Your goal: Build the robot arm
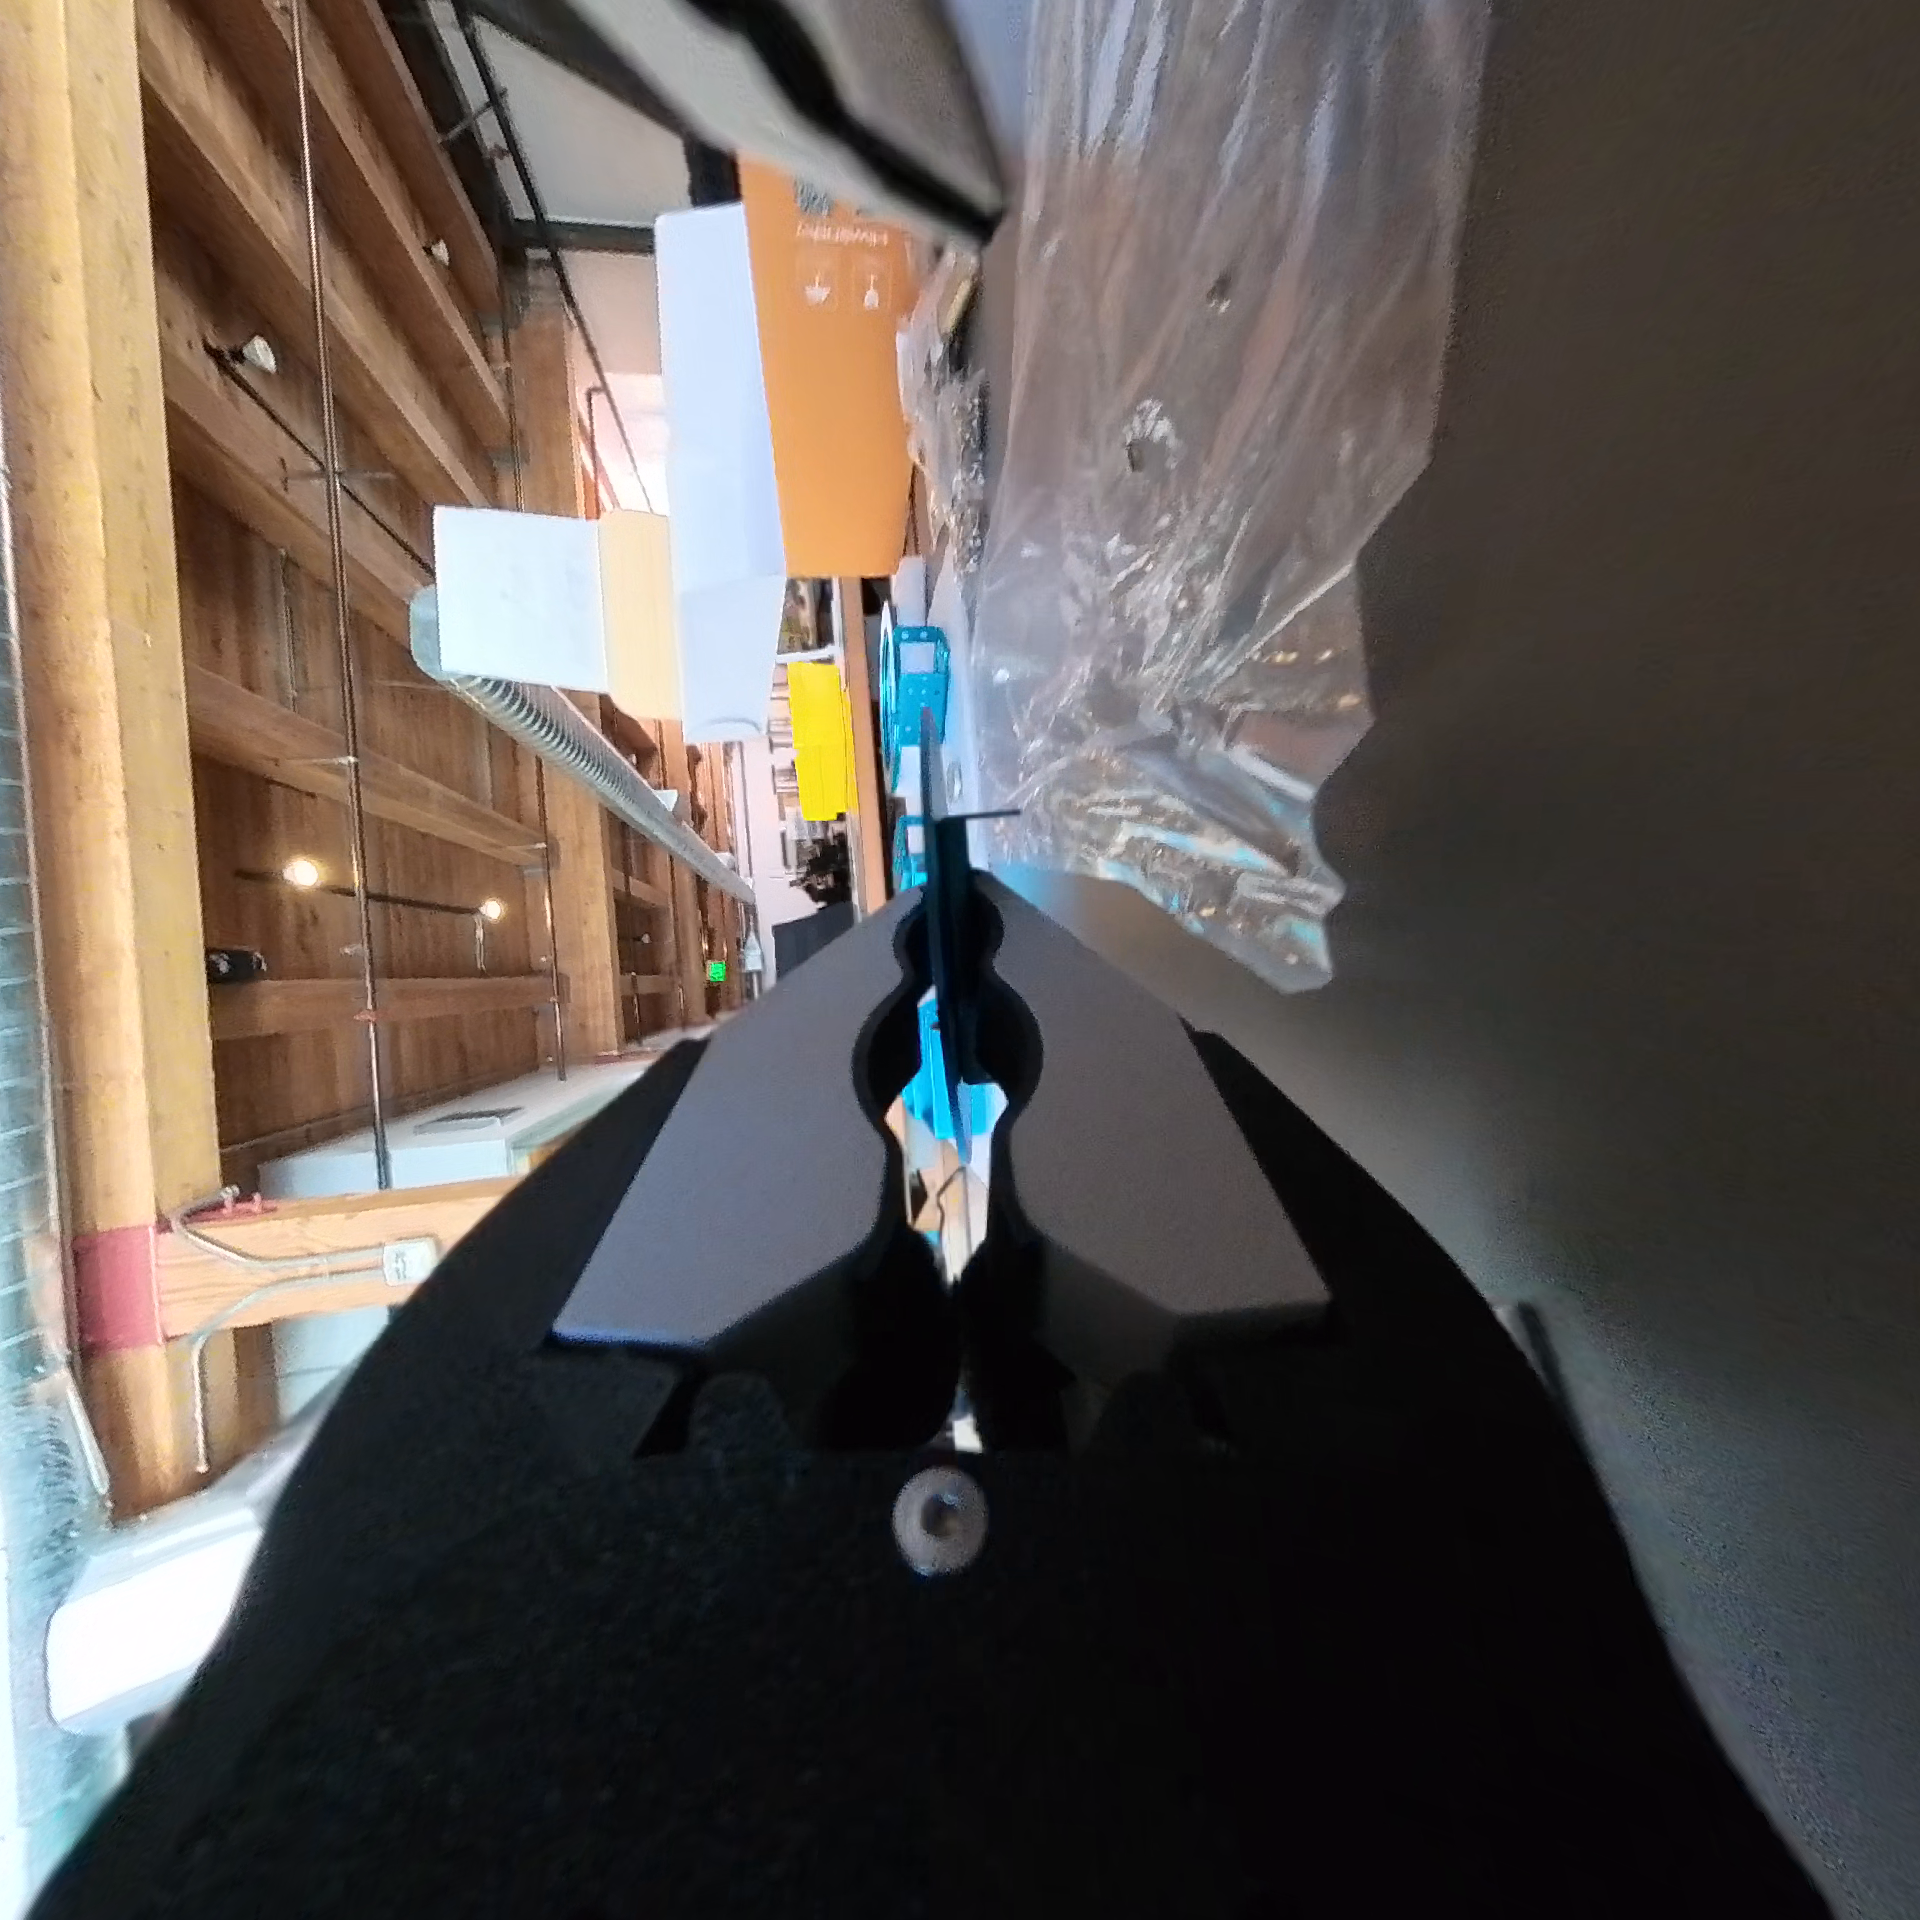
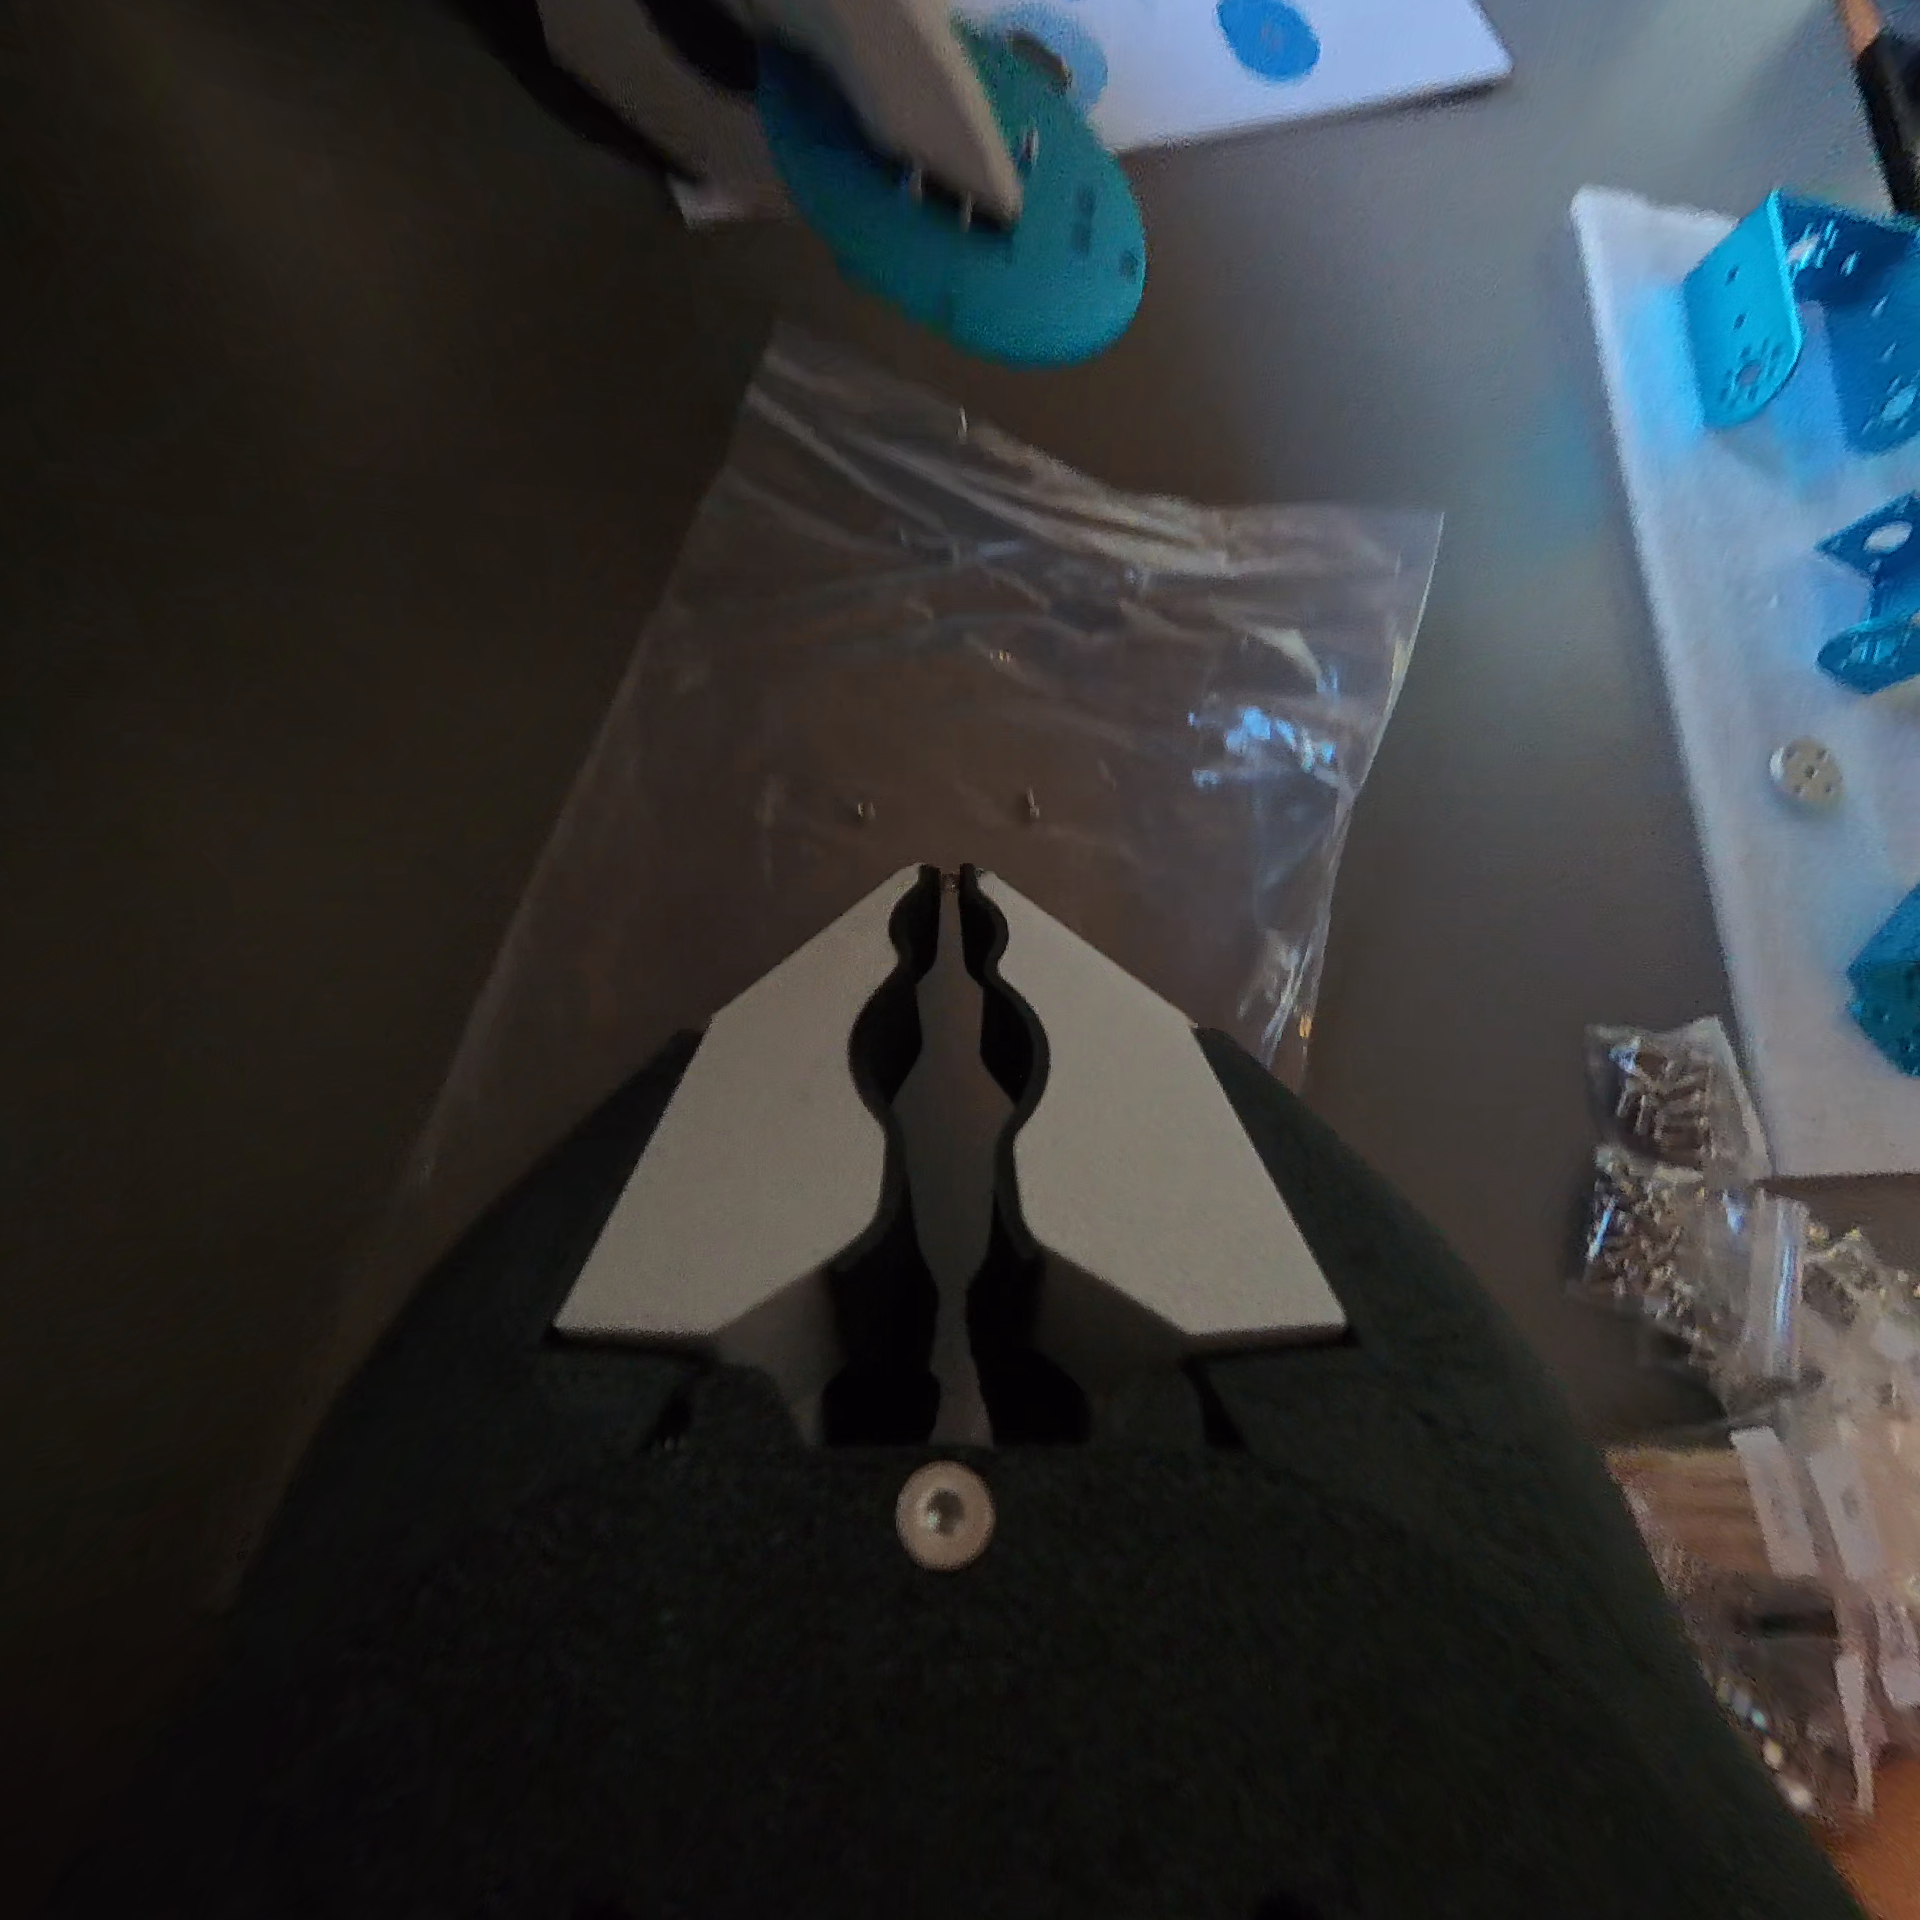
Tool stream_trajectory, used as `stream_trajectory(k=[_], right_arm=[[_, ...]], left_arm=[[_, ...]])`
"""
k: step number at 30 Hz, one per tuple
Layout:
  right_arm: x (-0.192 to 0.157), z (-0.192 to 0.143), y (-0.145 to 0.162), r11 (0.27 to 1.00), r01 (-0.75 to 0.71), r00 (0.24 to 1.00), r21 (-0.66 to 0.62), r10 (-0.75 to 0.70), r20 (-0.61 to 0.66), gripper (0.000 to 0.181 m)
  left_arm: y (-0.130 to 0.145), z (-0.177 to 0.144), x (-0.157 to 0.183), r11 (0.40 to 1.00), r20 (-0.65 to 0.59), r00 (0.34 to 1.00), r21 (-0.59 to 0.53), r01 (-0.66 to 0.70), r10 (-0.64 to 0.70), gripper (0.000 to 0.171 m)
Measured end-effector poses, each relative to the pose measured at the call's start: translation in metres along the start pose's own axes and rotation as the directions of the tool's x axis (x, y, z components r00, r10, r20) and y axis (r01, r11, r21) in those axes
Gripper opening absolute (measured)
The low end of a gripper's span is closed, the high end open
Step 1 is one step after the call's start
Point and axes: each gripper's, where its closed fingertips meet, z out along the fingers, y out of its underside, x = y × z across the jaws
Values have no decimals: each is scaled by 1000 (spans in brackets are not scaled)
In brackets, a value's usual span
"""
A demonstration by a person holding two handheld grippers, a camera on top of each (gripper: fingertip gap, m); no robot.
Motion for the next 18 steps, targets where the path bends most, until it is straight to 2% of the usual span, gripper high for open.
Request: stream_trajectory(k=[6, 9, 14, 18], right_arm=[[-12, 8, -68, 988, 17, 998, 151, -26, 55, 2], [-19, 21, -92, 985, 22, 996, 172, -37, 84, 2], [-23, 40, -94, 992, 29, 994, 120, -41, 100, 3], [-22, 42, -95, 993, 20, 995, 115, -31, 95, 3]], left_arm=[[-23, 0, 3, 998, 20, 999, 42, -51, 50, 1], [-31, -2, 1, 997, 31, 998, 56, -60, 58, 1], [-36, -6, -2, 996, 45, 998, 74, -53, 50, 1], [-35, -7, -3, 996, 45, 998, 70, -53, 50, 1]])
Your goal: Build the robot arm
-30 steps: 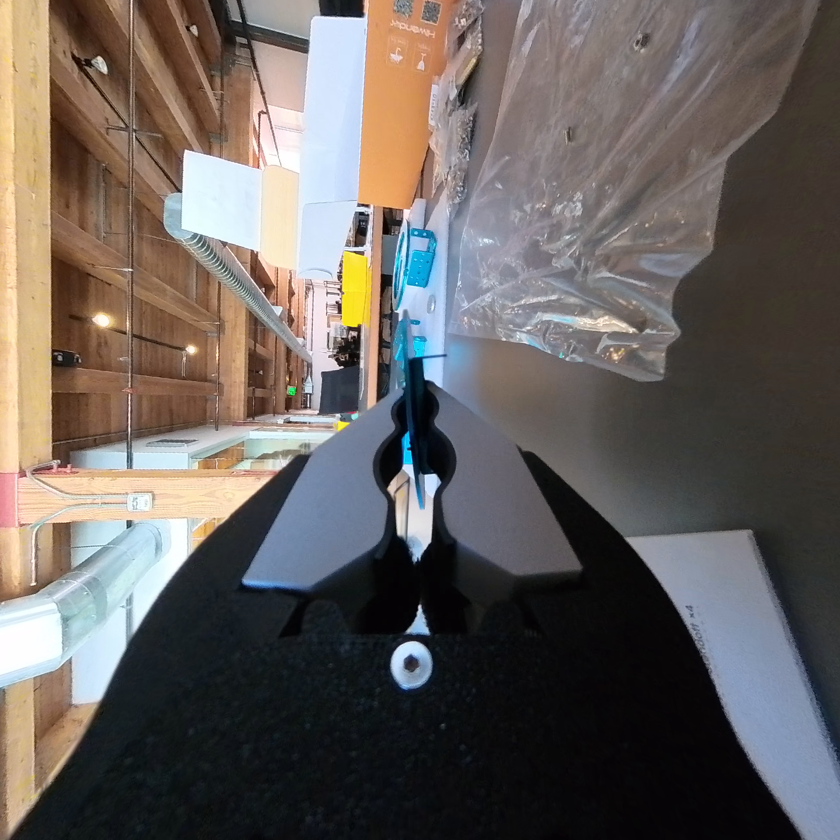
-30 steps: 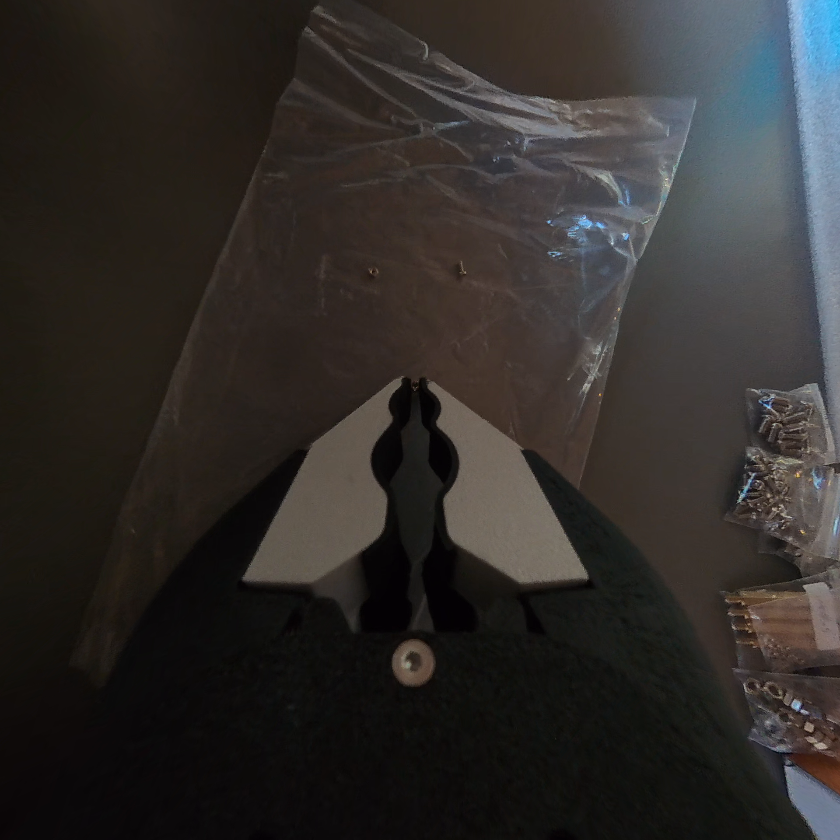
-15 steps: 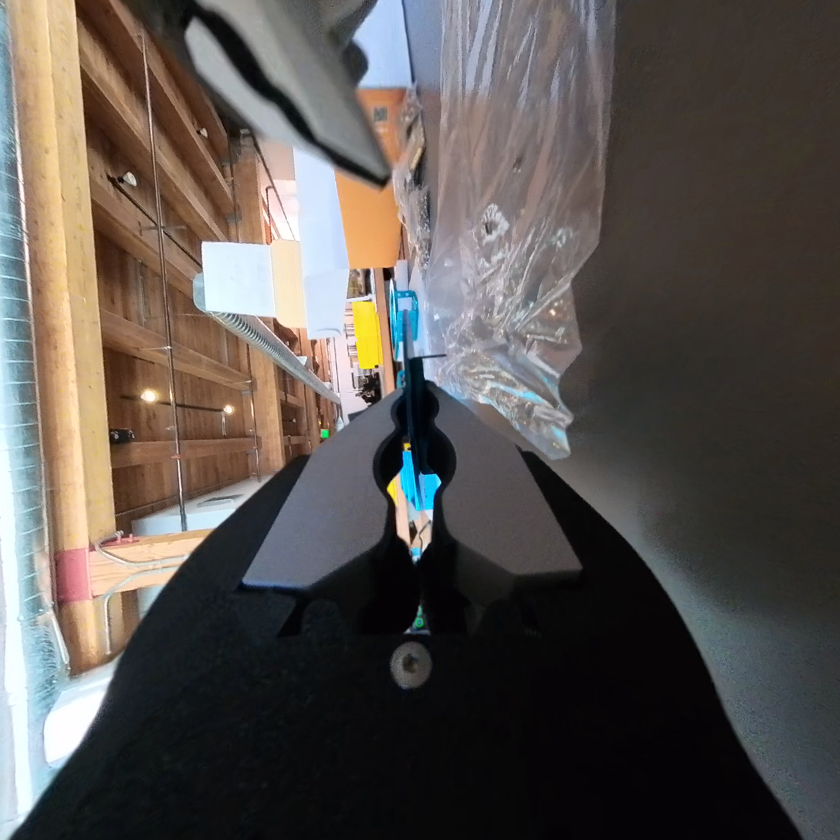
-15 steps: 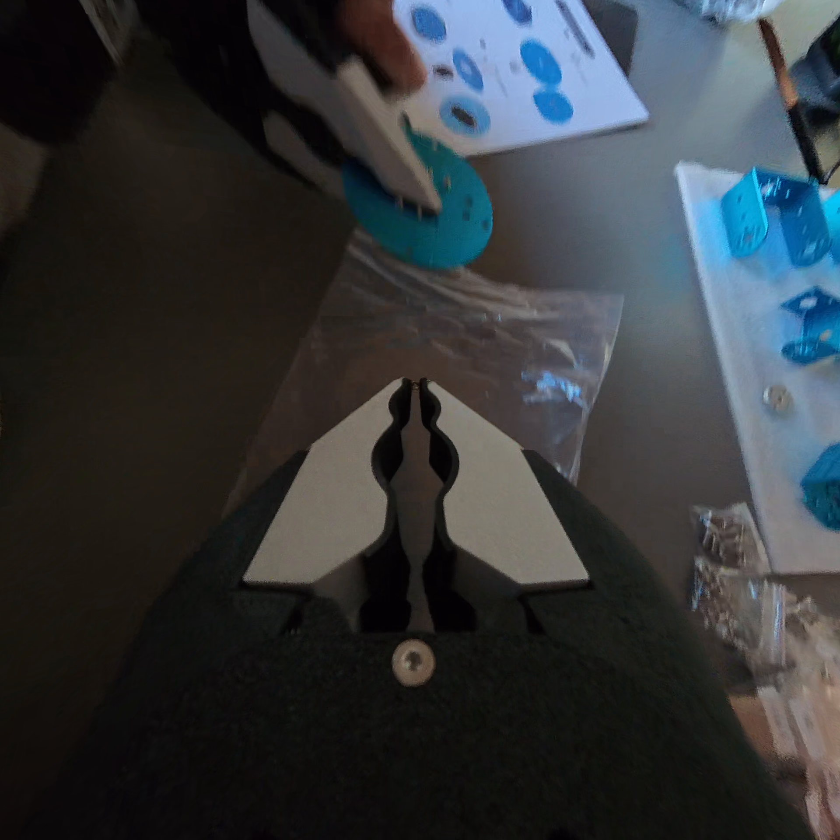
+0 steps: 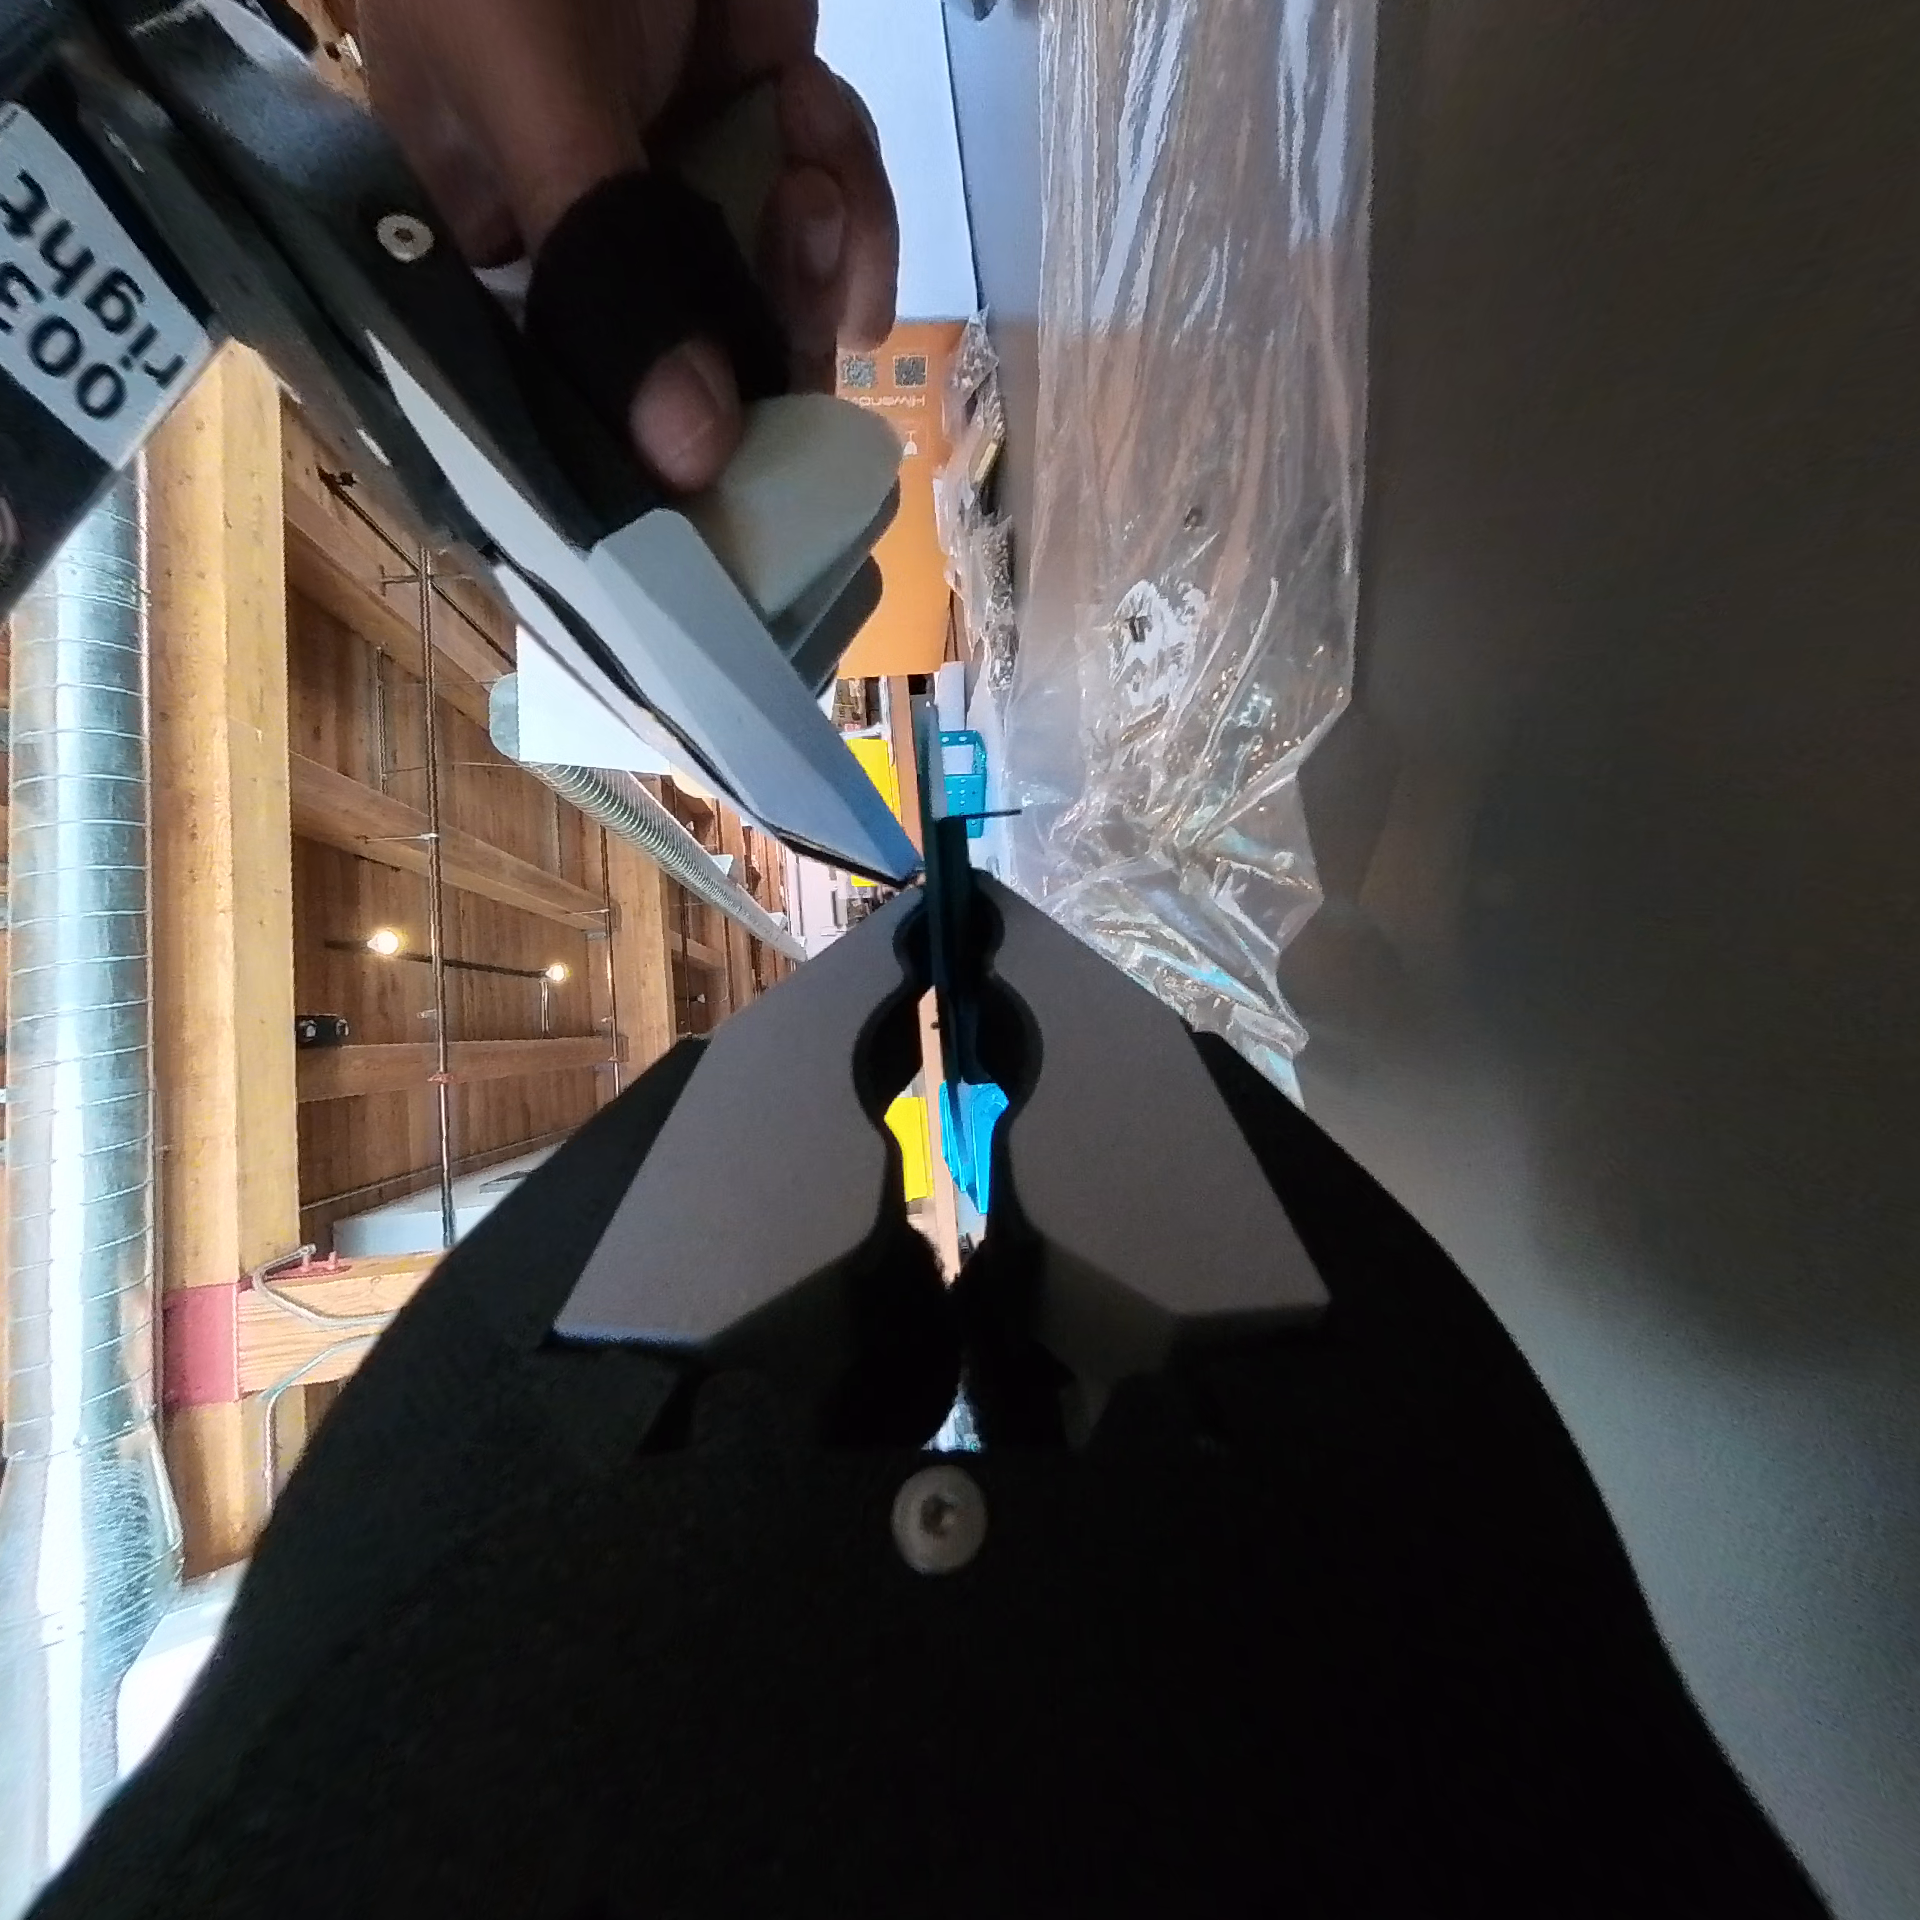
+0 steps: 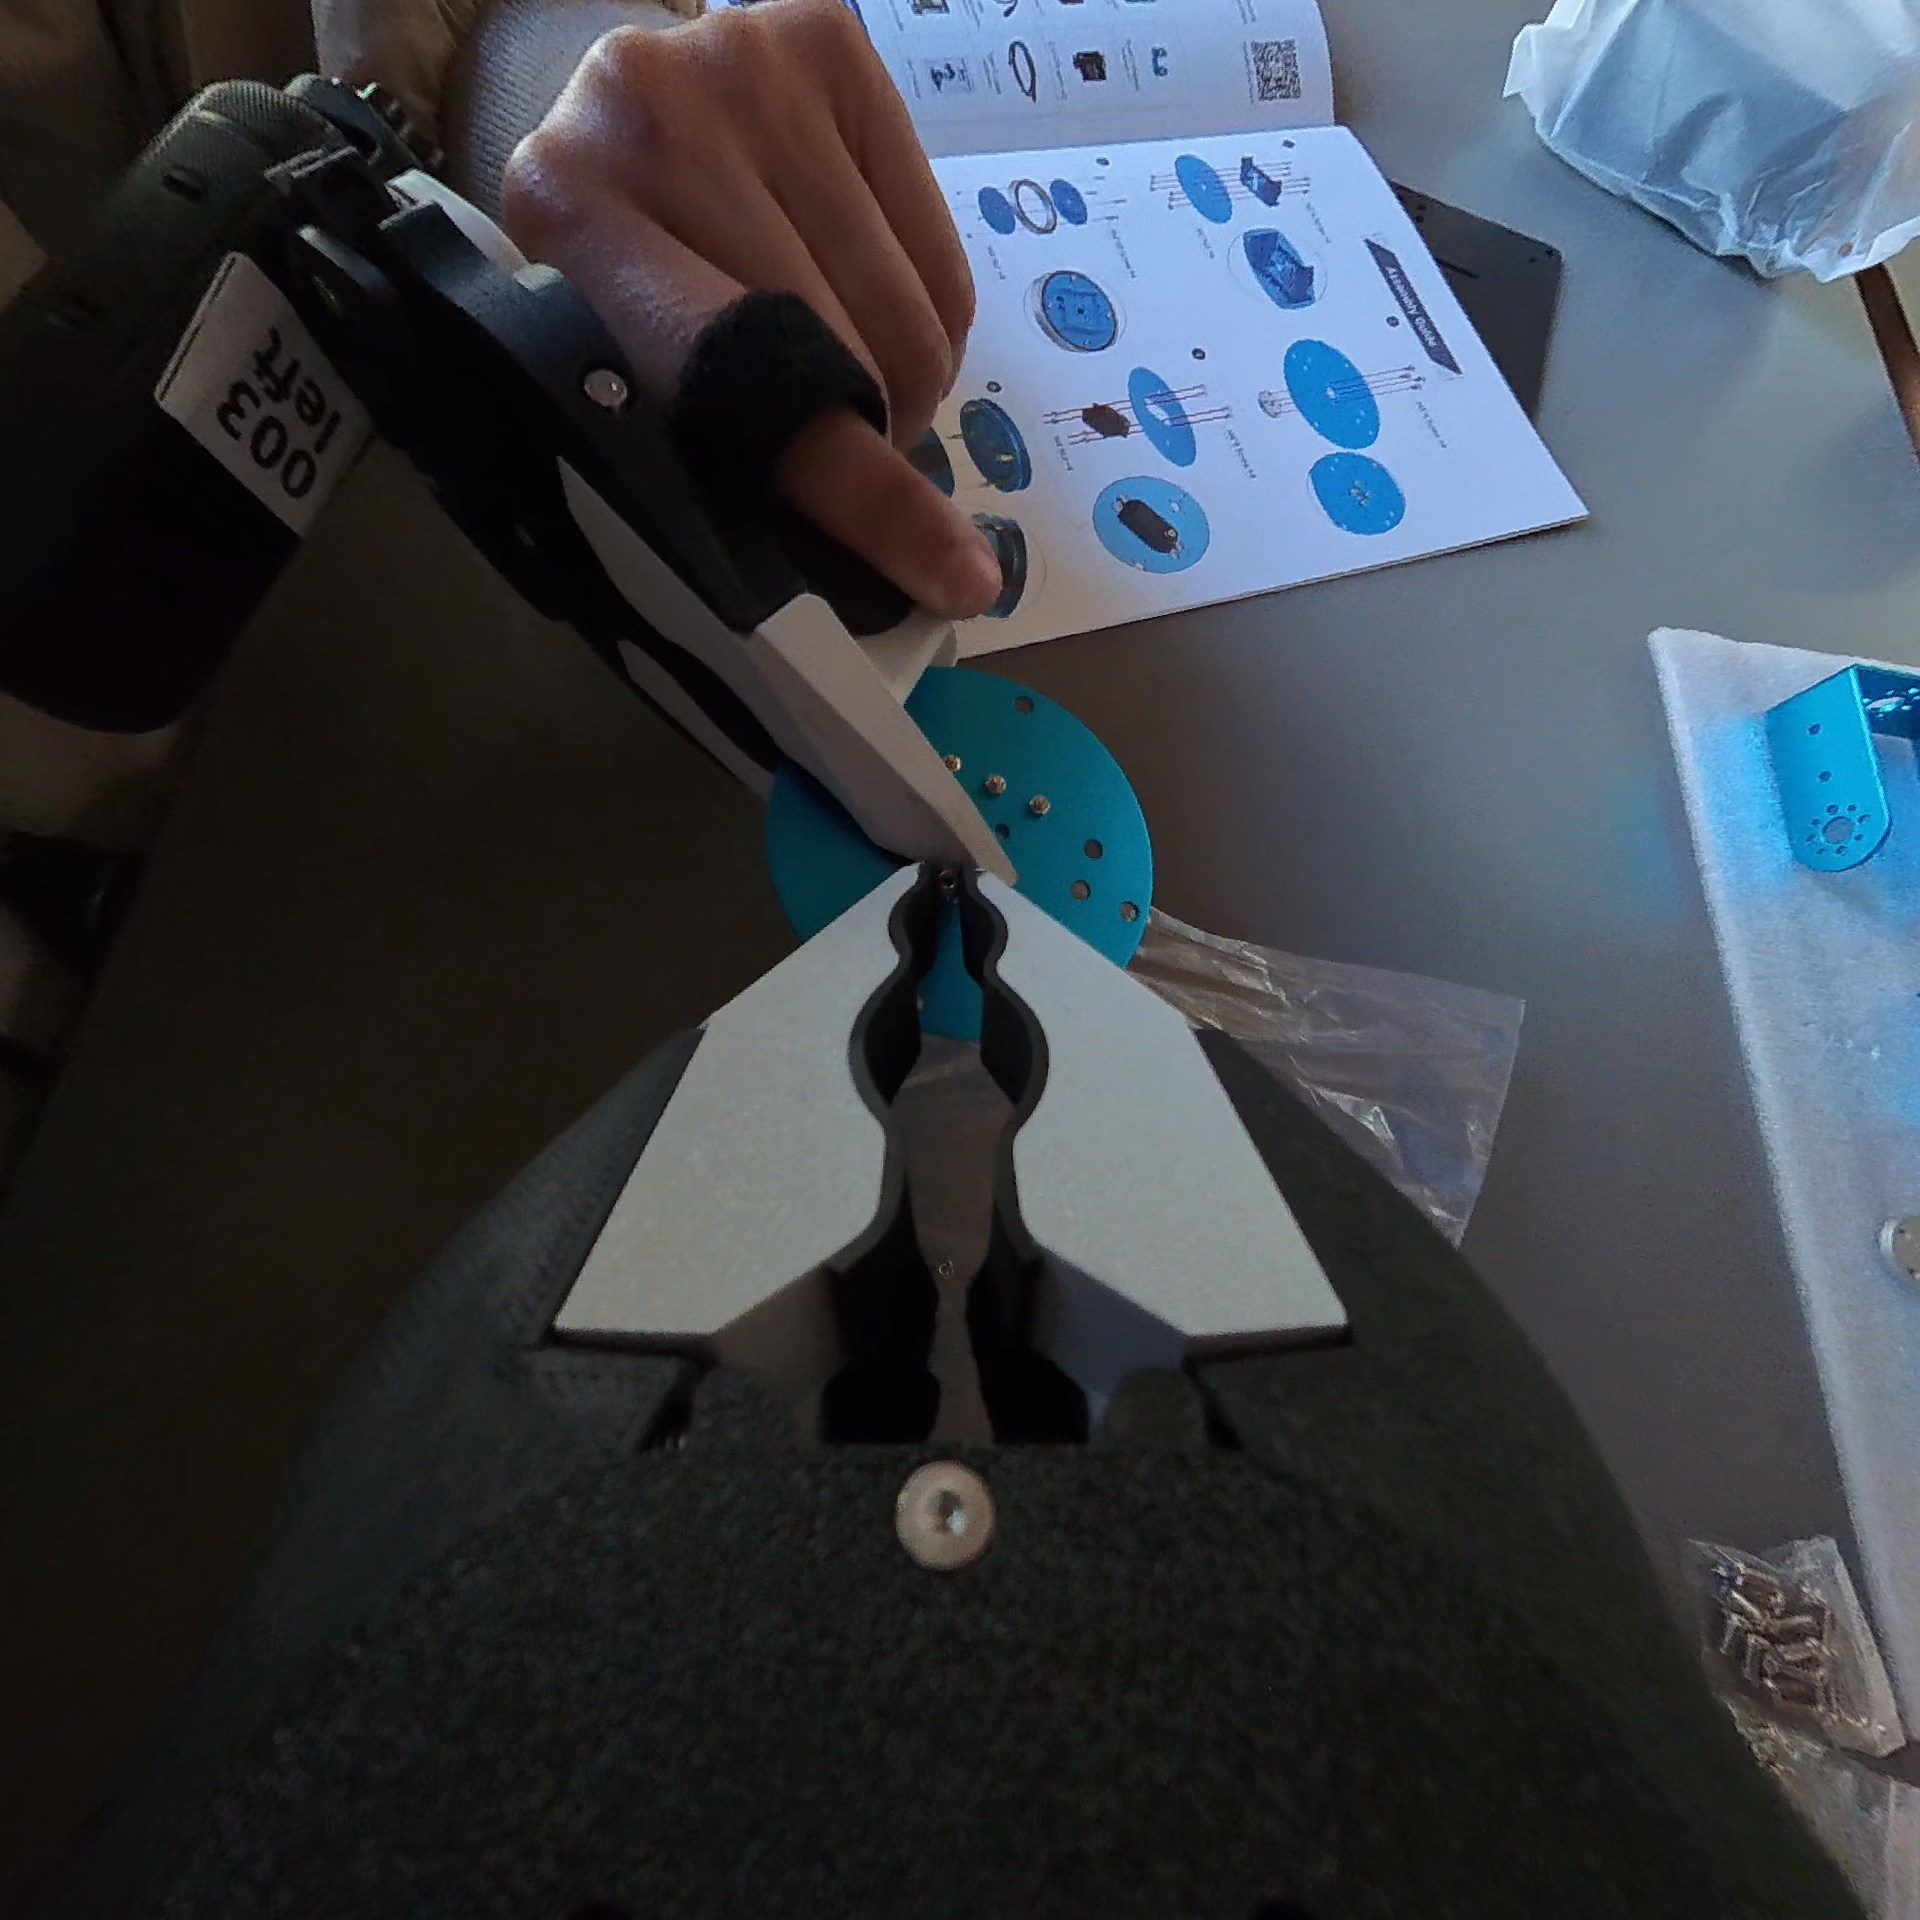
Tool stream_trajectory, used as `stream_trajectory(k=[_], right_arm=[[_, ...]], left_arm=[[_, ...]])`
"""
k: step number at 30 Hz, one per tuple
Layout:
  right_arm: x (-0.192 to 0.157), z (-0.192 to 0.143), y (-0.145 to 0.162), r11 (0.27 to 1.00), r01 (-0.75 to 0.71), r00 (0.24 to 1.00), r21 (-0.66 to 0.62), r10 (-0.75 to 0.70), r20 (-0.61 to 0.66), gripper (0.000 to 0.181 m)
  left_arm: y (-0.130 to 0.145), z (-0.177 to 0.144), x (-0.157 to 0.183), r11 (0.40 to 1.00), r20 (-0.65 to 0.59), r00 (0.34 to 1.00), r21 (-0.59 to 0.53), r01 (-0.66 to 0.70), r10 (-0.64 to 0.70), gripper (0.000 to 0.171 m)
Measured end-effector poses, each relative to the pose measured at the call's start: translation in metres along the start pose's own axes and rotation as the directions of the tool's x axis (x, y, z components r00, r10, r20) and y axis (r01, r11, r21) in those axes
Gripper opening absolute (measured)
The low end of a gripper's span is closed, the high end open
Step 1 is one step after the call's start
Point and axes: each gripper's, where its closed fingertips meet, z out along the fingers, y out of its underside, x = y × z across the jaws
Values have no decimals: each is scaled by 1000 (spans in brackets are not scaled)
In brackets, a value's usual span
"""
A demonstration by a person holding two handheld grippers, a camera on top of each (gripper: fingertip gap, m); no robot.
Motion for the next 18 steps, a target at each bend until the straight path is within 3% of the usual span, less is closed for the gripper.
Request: stream_trajectory(k=[18], right_arm=[[1, 0, 5, 1000, 11, 1000, -19, -11, -25, 0]], left_arm=[[0, 1, 4, 1000, -27, 999, 1, 20, -20, 1]])
